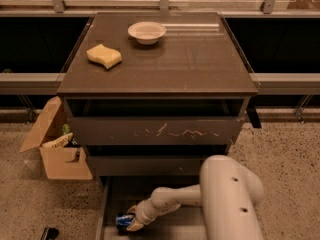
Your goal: Pick pepsi can from bottom drawer and place on counter
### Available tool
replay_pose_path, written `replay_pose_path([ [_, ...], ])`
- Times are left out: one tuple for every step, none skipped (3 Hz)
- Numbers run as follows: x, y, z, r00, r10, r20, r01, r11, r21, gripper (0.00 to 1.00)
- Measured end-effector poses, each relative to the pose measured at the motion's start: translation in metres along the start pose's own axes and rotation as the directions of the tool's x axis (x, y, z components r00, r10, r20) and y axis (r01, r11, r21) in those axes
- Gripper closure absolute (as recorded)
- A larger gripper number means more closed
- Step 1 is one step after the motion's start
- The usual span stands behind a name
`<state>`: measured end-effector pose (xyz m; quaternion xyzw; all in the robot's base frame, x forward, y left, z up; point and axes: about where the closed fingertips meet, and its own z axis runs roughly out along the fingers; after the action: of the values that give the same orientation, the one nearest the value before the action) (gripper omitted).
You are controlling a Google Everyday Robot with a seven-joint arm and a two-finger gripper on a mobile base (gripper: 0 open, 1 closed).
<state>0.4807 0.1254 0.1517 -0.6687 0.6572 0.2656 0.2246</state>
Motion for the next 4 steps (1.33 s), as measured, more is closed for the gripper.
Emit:
replay_pose_path([
  [-0.020,0.012,-0.101,0.990,-0.087,0.110,0.087,0.9962,0.002,1.00],
  [-0.015,0.013,-0.177,0.980,-0.108,0.165,0.103,0.9939,0.040,1.00],
  [-0.013,0.007,-0.250,0.980,-0.130,0.149,0.119,0.9894,0.084,1.00],
  [-0.014,0.008,-0.250,0.980,-0.132,0.150,0.121,0.9892,0.082,1.00],
])
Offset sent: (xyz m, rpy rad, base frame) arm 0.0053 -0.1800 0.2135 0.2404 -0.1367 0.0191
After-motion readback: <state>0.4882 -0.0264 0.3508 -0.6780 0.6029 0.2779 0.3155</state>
